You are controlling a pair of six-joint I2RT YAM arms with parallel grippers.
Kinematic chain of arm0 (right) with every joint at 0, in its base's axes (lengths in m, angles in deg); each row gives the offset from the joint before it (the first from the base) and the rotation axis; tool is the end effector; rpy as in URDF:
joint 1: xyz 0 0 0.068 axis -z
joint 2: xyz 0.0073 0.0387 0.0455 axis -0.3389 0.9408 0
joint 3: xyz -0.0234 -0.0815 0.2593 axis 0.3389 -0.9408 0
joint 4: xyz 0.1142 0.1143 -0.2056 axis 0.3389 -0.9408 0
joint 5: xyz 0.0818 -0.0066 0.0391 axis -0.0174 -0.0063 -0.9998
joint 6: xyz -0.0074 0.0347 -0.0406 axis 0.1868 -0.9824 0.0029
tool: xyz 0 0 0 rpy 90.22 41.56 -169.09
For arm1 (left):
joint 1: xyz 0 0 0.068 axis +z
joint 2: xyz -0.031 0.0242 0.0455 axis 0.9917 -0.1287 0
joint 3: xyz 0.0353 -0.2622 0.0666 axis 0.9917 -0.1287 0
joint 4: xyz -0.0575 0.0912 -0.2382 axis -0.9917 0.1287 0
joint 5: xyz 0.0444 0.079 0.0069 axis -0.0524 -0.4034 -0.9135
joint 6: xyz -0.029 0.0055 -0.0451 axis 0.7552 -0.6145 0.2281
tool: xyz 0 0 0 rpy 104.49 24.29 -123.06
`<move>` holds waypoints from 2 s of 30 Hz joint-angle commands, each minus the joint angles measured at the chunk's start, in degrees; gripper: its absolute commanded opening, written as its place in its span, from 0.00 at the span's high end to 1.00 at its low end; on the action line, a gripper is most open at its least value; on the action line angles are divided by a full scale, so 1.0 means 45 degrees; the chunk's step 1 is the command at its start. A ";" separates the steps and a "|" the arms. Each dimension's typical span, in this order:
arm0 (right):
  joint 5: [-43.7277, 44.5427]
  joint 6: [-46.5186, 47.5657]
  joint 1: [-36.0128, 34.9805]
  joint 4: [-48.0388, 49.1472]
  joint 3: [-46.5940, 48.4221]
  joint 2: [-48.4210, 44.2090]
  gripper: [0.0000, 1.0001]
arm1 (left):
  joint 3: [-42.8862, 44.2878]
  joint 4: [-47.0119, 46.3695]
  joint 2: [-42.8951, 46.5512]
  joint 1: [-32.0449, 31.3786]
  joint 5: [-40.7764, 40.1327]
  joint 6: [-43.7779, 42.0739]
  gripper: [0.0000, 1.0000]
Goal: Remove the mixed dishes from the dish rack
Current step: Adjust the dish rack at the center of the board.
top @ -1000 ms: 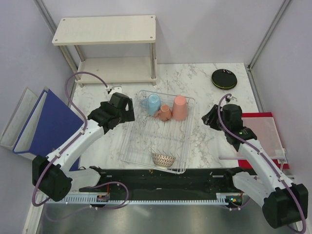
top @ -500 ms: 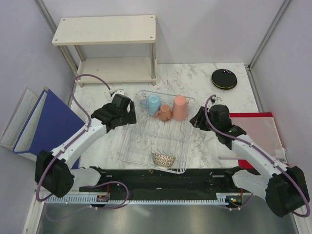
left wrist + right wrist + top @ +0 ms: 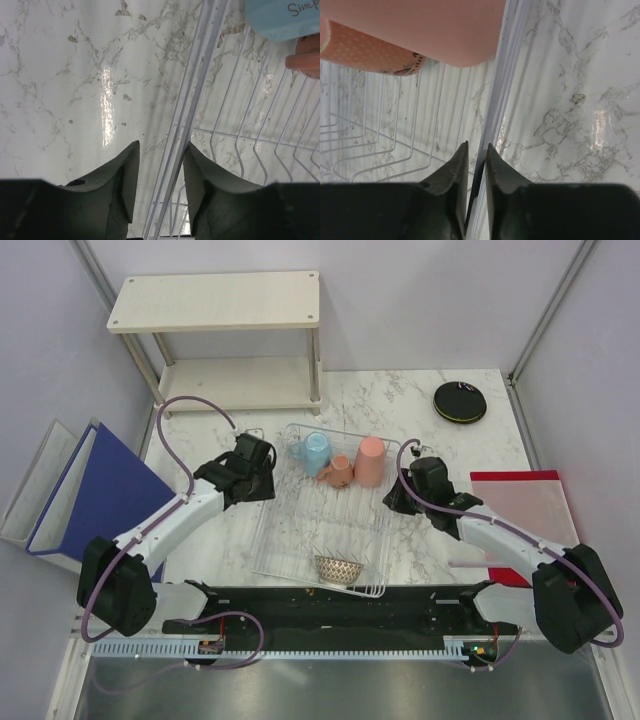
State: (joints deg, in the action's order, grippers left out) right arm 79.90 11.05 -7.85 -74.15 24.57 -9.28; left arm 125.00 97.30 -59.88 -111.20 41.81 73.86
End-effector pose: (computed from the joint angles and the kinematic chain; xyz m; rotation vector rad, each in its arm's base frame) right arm 0.2187 0.1155 0.1997 0.1693 2.3601 0.5852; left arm 0.2332 -0.1172 0.2529 -0.1052 2.5085 -0.0963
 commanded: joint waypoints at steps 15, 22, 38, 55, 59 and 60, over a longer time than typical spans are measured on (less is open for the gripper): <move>0.1193 0.0750 0.0053 -0.0522 0.3848 0.2143 1.00 | 0.0242 -0.0374 -0.0358 0.0066 0.1255 0.0037 0.98; 0.0900 0.0770 0.0053 -0.0933 0.5472 0.3472 1.00 | 0.0925 -0.0374 -0.0905 0.0086 0.1392 -0.0041 0.98; 0.0392 0.0751 0.0151 -0.1382 0.7757 0.5290 1.00 | 0.1825 -0.0277 -0.1257 0.0515 0.1372 -0.0256 0.98; -0.0390 0.0555 0.0092 -0.2808 0.9145 0.4606 1.00 | 0.1981 -0.0491 -0.1159 0.0672 0.2602 -0.0061 0.98; -0.0448 0.0575 0.0092 -0.2847 0.9126 0.4859 1.00 | 0.2040 -0.0492 -0.1159 0.0691 0.2545 -0.0100 0.98; -0.0545 0.0575 0.0092 -0.2809 0.9068 0.4918 1.00 | 0.2040 -0.0472 -0.1198 0.0691 0.2525 -0.0119 0.98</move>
State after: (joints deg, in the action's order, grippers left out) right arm 82.91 17.61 -6.98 -100.64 59.45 14.15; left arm 130.20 100.88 -65.83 -107.40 49.72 72.29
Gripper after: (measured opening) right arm 0.042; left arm 0.037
